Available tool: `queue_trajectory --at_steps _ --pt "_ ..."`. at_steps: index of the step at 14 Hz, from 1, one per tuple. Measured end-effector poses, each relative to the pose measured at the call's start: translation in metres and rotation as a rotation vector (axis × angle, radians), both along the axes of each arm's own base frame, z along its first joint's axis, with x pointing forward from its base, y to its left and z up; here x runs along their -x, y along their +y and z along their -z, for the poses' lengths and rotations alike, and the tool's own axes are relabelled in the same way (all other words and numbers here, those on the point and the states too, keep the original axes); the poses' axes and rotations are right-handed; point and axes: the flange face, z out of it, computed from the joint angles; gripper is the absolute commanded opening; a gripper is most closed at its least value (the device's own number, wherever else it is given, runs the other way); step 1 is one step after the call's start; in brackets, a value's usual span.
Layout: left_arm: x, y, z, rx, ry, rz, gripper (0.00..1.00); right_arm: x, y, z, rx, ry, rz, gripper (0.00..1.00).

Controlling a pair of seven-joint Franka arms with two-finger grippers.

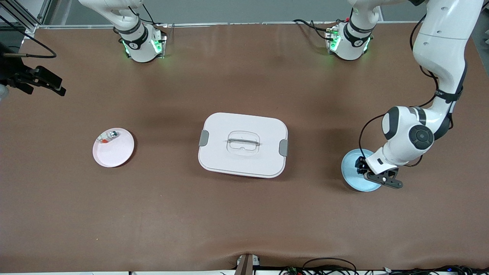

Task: Transfer orange switch to right arm and place
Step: 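Lift the orange switch and carry it over the white box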

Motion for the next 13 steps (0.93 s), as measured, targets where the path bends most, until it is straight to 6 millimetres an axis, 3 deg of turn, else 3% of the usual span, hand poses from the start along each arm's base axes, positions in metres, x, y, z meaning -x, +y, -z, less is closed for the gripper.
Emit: queue_trajectory --at_steps 5,9,13 --pt "0.003 -0.021 -0.085 0.035 0.032 -0.044 0.00 0.000 -0.001 0.000 0.000 0.000 0.002 1.00" --pt "0.001 -0.032 -0.134 0.109 0.085 -0.140 0.00 0.000 -0.007 0.000 -0.001 0.000 0.014 1.00" --pt "-0.003 -0.075 -0.183 0.161 0.131 -0.286 0.00 -0.001 -0.020 -0.001 -0.002 -0.005 0.038 1.00"
